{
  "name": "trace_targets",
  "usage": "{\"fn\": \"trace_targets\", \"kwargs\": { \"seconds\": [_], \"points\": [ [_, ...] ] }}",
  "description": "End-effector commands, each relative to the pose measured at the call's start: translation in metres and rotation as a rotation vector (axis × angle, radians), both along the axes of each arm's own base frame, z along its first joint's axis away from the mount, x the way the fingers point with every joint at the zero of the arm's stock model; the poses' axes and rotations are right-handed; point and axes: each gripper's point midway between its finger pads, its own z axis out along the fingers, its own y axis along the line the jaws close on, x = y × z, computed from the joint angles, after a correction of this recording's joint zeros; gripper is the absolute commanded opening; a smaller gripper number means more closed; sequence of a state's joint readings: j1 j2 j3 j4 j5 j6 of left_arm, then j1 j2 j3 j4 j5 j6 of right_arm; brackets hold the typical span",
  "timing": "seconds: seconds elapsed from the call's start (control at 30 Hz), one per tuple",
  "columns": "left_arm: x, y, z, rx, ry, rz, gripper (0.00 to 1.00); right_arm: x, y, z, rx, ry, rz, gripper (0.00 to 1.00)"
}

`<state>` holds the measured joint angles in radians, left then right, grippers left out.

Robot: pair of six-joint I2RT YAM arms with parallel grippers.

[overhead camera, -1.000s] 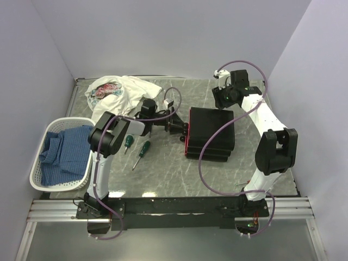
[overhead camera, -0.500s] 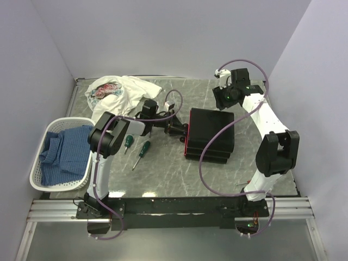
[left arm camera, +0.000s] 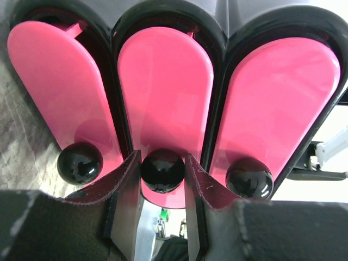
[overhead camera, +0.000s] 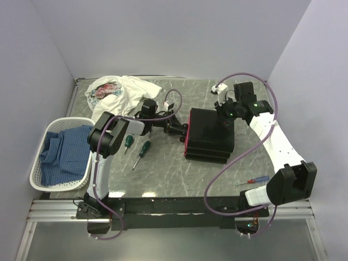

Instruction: Sort the tools into containers

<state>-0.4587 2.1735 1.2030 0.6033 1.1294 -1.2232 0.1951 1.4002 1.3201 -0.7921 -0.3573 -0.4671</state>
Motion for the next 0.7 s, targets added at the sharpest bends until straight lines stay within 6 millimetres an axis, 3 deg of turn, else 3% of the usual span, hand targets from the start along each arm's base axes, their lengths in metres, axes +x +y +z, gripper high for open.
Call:
{"fn": "trace_targets", "kwargs": {
  "seconds": [0.0, 0.3, 0.67],
  "points": [
    [0.009, 0.011, 0.018, -0.020, -0.063, -0.012, 0.01, -0.027, -0.006, -0.031, -0.060, 0.082, 0.054, 0.00],
    [0.018, 0.034, 0.017, 0.023, -0.060, 0.023, 0.01, 0.001, -0.027, -0.066, -0.160, 0.112, -0.034, 0.00],
    [0.020, 0.052, 0.013, 0.081, -0.048, 0.087, 0.01, 0.055, -0.034, -0.069, -0.199, 0.087, -0.047, 0.00]
  ]
}}
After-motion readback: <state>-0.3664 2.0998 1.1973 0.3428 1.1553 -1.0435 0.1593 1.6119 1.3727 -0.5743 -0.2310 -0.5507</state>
